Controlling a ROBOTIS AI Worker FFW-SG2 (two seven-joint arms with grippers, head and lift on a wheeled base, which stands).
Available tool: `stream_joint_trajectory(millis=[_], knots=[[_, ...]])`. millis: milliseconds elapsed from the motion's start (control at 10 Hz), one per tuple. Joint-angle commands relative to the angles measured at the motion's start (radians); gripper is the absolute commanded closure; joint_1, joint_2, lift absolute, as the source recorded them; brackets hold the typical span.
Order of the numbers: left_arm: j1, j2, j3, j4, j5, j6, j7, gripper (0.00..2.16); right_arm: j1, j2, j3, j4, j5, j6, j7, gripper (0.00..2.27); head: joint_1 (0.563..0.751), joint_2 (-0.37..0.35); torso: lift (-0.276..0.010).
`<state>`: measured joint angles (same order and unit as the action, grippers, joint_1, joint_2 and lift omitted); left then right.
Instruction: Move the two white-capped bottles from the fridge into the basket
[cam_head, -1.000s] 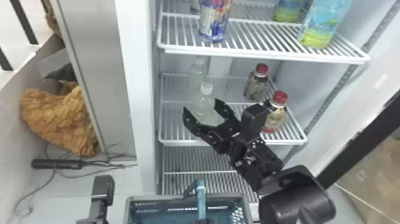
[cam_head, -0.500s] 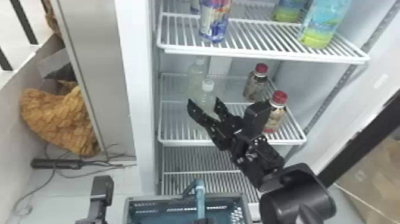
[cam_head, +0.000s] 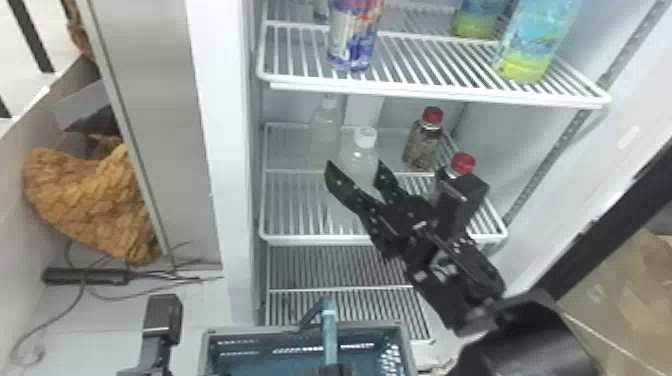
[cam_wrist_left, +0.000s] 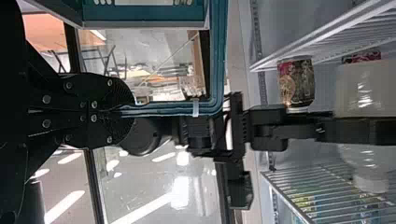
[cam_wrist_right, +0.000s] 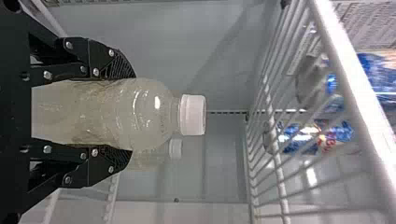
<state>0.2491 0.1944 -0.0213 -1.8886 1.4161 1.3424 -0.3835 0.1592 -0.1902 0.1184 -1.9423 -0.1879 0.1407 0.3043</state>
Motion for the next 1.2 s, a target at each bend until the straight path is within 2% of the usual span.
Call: stream_joint_trajectory(millis=[0, 300, 500, 1000, 1100], knots=[[0.004, -0.001, 0.003, 0.000, 0.002, 0.000, 0.000, 1.15, 0.091, 0.000, -0.049, -0.113, -0.013, 0.051, 0.002, 0.76, 0.695, -0.206, -0.260], [-0.001, -0.001, 0.003, 0.000, 0.002, -0.002, 0.000, 1.15, 0.226, 0.023, -0.134, -0.268, -0.019, 0.119, 0.027, 0.76, 0.695, -0.250, -0.260], [0.001, -0.003, 0.007, 0.000, 0.002, -0.002, -0.002, 1.15, 0.322, 0.032, -0.164, -0.376, -0.065, 0.183, 0.041, 0.76, 0.695, -0.283, -0.260], [0.004, -0.003, 0.009, 0.000, 0.000, -0.002, -0.002, 1.15, 0.548, 0.055, -0.248, -0.670, -0.095, 0.475, 0.068, 0.76, 0.695, -0.307, -0.260], [0.004, -0.003, 0.011, 0.000, -0.002, -0.002, -0.002, 1.15, 0.565, 0.057, -0.260, -0.695, -0.095, 0.522, 0.079, 0.76, 0.695, -0.320, -0.260]])
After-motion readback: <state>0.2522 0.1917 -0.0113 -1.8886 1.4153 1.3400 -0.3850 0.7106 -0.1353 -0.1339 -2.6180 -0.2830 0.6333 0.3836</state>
